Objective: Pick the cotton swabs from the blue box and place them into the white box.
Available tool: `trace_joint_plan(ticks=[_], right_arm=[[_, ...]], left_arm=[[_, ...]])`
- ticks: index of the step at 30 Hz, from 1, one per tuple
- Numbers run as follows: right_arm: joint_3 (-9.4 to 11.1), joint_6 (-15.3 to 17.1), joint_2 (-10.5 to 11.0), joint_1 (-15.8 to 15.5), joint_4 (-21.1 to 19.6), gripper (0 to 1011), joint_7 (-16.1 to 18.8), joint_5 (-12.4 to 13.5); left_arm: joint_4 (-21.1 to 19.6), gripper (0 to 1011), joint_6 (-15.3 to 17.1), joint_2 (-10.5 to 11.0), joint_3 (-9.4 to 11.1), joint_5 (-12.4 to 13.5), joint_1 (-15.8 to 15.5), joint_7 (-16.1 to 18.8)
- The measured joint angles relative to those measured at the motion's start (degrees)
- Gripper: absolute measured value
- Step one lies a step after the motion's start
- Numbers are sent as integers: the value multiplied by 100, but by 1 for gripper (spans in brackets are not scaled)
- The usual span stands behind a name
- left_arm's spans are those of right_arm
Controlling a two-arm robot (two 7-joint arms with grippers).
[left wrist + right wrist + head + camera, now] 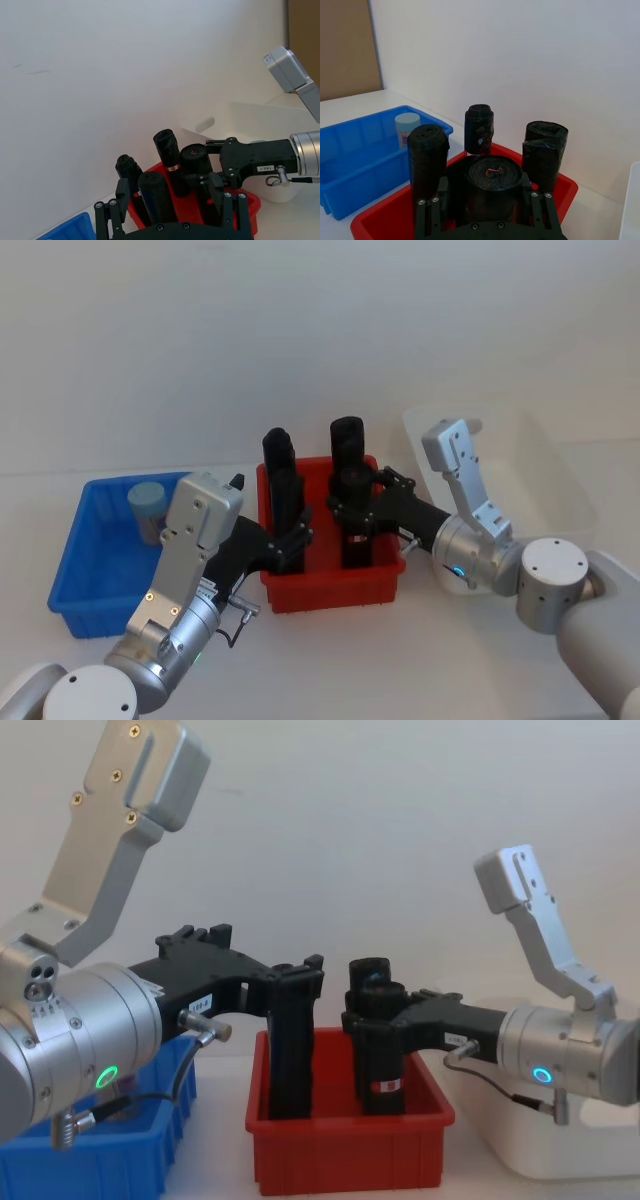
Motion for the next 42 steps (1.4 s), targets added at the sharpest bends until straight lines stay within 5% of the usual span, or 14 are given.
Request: trace_joint_plan(ticks=[10,18,28,42], right_arm=[[-4,-351,-190,481,910,574,10,12],[97,-572,-252,617,1090,531,112,175],[216,-251,-91,35,-318,531,93,417],[343,387,212,-892,-2486,531,-559,545]], left_arm=[[0,1004,0,0,0,0,0,0],[0,1004,0,0,0,0,0,0],[0,1004,0,0,0,0,0,0],[0,1004,0,0,0,0,0,0]])
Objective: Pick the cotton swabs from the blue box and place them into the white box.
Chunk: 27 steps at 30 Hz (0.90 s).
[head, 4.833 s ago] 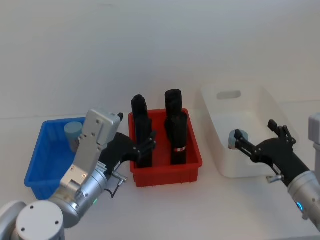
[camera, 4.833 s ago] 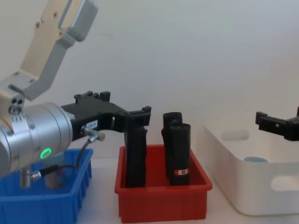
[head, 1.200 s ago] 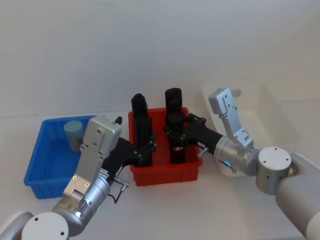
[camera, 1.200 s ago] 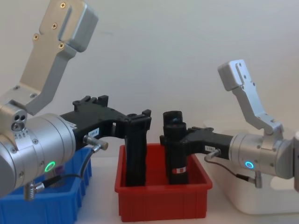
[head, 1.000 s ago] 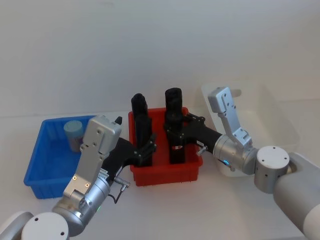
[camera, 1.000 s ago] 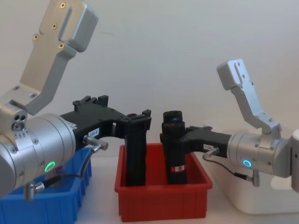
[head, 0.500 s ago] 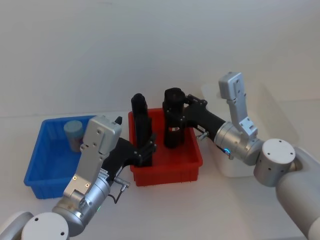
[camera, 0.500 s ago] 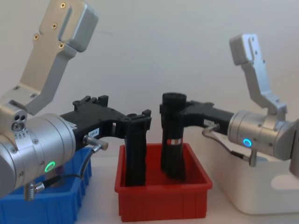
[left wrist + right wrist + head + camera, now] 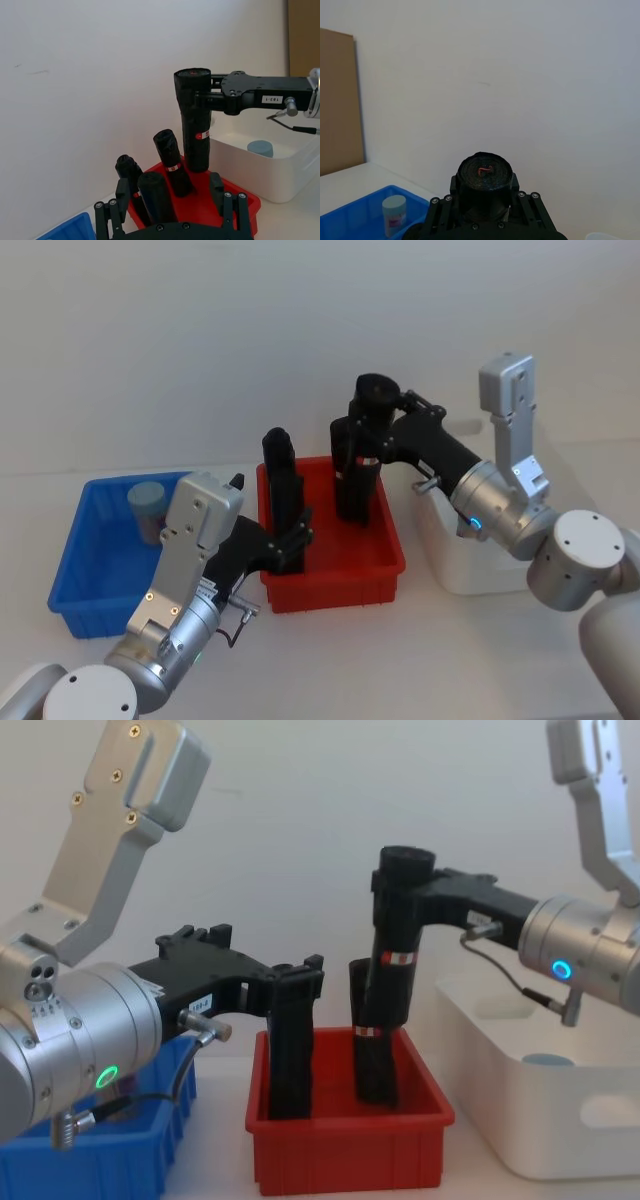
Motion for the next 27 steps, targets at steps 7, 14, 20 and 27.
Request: trace_joint_plan(ticks=[7,14,20,27], right_arm=[[66,272,126,-312,-673,531,-430,-40],[154,585,258,-563,-1150,531,-824,-95],[242,916,387,-787,-1502,531,-1143,-135],[314,1211,509,-1016,-1814,531,-1372,-147]], left_arm=[[0,1004,0,0,0,0,0,0],[0,1004,0,0,0,0,0,0],[0,1004,0,0,0,0,0,0],[0,1004,0,0,0,0,0,0]])
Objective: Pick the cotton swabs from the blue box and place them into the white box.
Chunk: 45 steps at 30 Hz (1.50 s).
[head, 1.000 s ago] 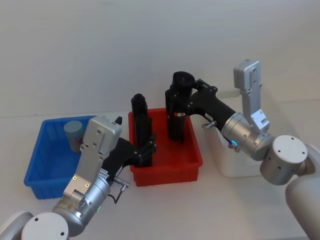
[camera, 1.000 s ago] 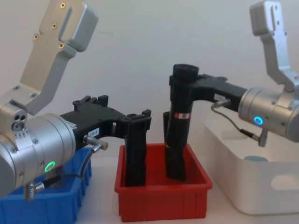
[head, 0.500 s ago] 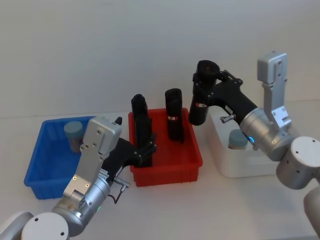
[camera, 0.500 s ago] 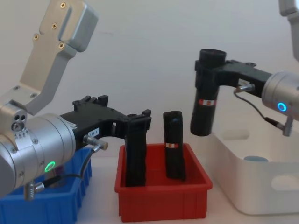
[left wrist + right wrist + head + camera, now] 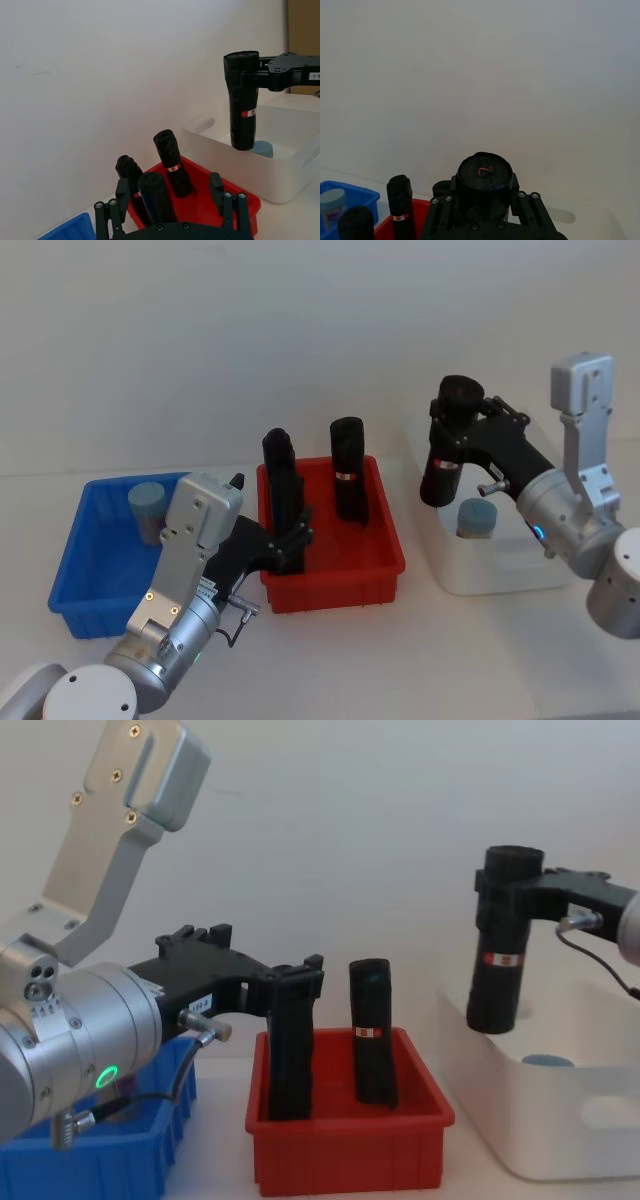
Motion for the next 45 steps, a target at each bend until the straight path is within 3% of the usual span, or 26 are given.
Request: trace_joint_plan(ticks=[17,21,25,34,45], right_arm=[[107,451,205,-449,-541,531,-322,20],[118,500,228,-504,-591,599,-356,20],[126,528,242,-541,-616,753,-380,20],[132,541,257,-588,-651,974,-403,13],[122,477,253,-609,-675,1002,-400,-11]], left_arm=[[0,1004,0,0,0,0,0,0],[0,1004,0,0,0,0,0,0],[0,1004,0,0,0,0,0,0],[0,1004,0,0,0,0,0,0],[0,1004,0,0,0,0,0,0]])
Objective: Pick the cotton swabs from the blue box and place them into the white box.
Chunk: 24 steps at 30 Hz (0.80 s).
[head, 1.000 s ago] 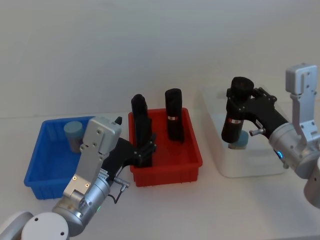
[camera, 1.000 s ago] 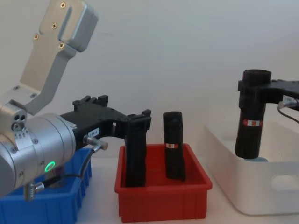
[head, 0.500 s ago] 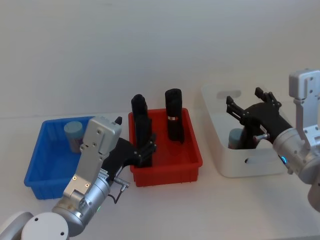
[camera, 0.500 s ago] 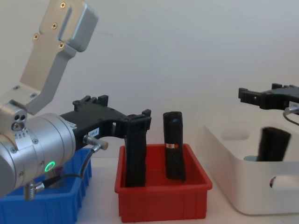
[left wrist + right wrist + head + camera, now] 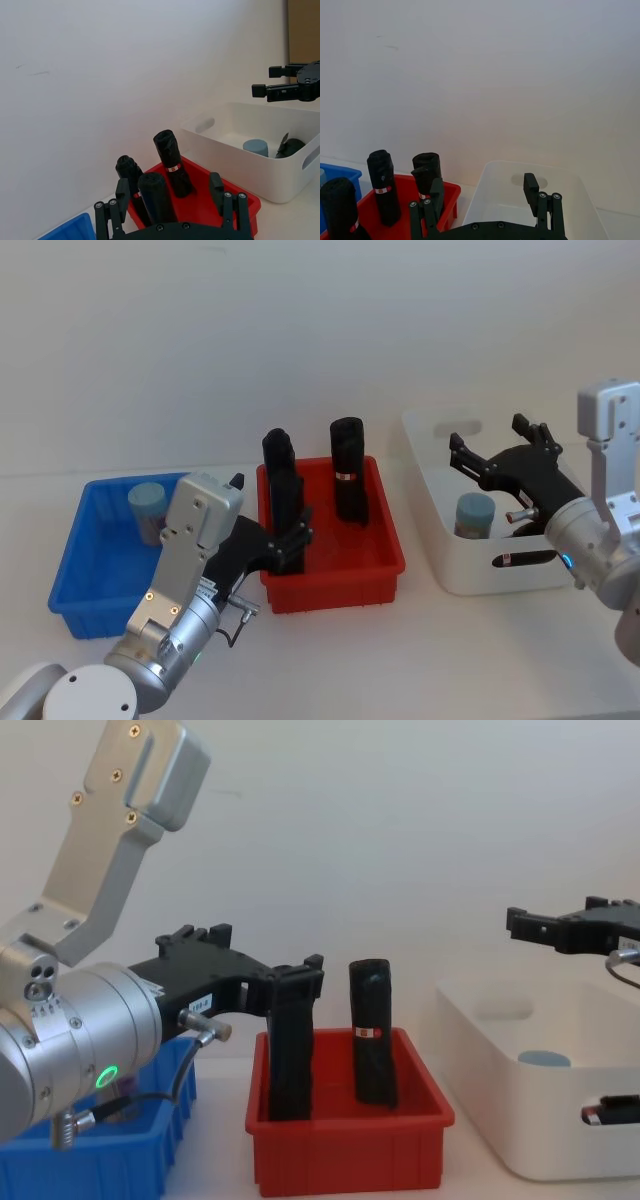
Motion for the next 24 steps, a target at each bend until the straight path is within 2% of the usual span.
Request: trace_joint_plan(ticks=[24], right_arm=[[-5,-83,7,-42,-67,1002,37,-11]], left_arm=[[0,1004,0,0,0,0,0,0]])
